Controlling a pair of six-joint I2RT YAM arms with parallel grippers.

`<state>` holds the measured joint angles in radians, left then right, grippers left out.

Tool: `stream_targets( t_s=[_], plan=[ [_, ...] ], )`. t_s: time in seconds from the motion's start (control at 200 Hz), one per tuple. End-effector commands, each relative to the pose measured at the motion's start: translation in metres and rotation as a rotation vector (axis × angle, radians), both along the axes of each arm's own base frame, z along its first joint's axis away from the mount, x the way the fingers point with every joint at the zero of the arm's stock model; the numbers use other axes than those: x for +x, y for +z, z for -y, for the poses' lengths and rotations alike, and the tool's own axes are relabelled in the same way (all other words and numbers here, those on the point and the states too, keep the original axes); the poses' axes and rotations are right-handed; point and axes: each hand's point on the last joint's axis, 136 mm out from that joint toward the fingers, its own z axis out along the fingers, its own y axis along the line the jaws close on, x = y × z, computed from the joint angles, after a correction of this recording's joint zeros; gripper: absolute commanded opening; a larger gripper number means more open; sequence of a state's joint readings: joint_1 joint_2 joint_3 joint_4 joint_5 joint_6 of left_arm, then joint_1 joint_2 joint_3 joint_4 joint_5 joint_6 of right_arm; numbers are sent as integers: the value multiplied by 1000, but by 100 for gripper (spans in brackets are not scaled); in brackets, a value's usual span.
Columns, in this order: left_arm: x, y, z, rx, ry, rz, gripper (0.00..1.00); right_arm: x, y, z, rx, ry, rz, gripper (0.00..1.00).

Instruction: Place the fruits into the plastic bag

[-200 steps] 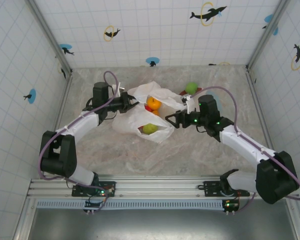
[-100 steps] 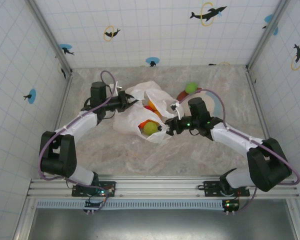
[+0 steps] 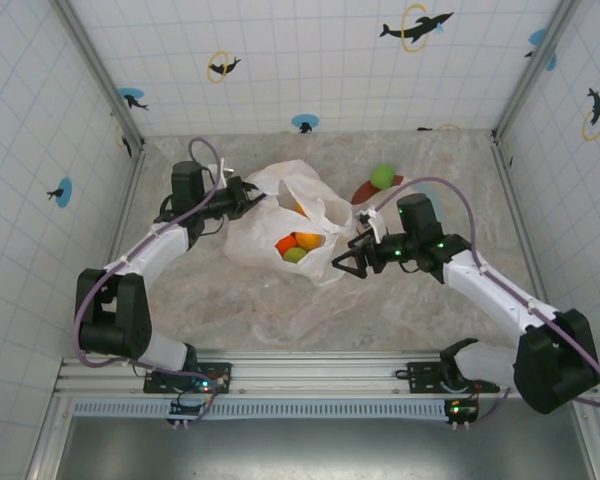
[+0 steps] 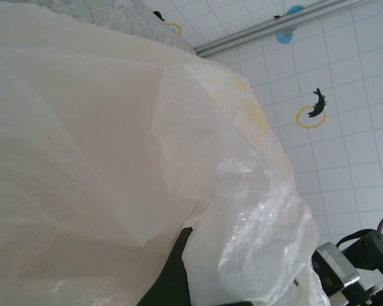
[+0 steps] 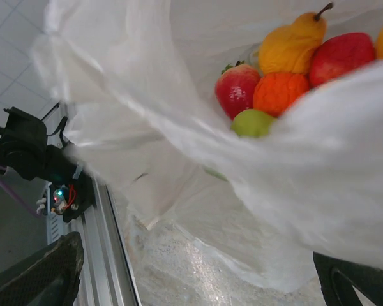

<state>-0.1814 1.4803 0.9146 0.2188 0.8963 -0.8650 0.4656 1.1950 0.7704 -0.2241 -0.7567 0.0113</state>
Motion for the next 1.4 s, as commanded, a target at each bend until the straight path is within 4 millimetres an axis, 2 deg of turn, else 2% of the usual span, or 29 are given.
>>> stream_targets(
  t_s=[0.0,0.105,0.19,0.295,0.46,0.575,0.671,0.876,1.031,1.191,1.281,1.396],
  plan=[
    [6,21,-6,-11,26,62,0,3,3,13,-13,-35,24,95],
    [6,21,-9,-11,33,62,0,13,13,20,6,-63,44,95],
    [6,21,-9,-11,33,61,0,19,10,22,-27,-75,34,94],
    [7,21,-12,-9,40,62,0,42,8,38,-86,-195,55,94],
    [8,18,-14,-9,49,51,0,104,16,89,-58,-561,80,95],
    [7,16,-12,-15,33,41,0,147,7,135,-122,-842,99,95],
    [4,13,-11,-19,19,35,0,174,-4,155,-179,-979,112,96],
    [-12,1,7,4,-57,27,0,227,-32,160,-226,-1064,112,98],
    [-27,-13,28,27,-128,8,0,259,-56,151,-283,-1038,98,99],
    [-32,-20,36,49,-156,-4,0,285,-72,134,-363,-958,125,99],
    [-31,-20,36,49,-155,-3,0,293,-88,133,-447,-925,114,100],
    [-30,-22,36,50,-154,-9,0,304,-96,129,-494,-902,125,100]
  ],
)
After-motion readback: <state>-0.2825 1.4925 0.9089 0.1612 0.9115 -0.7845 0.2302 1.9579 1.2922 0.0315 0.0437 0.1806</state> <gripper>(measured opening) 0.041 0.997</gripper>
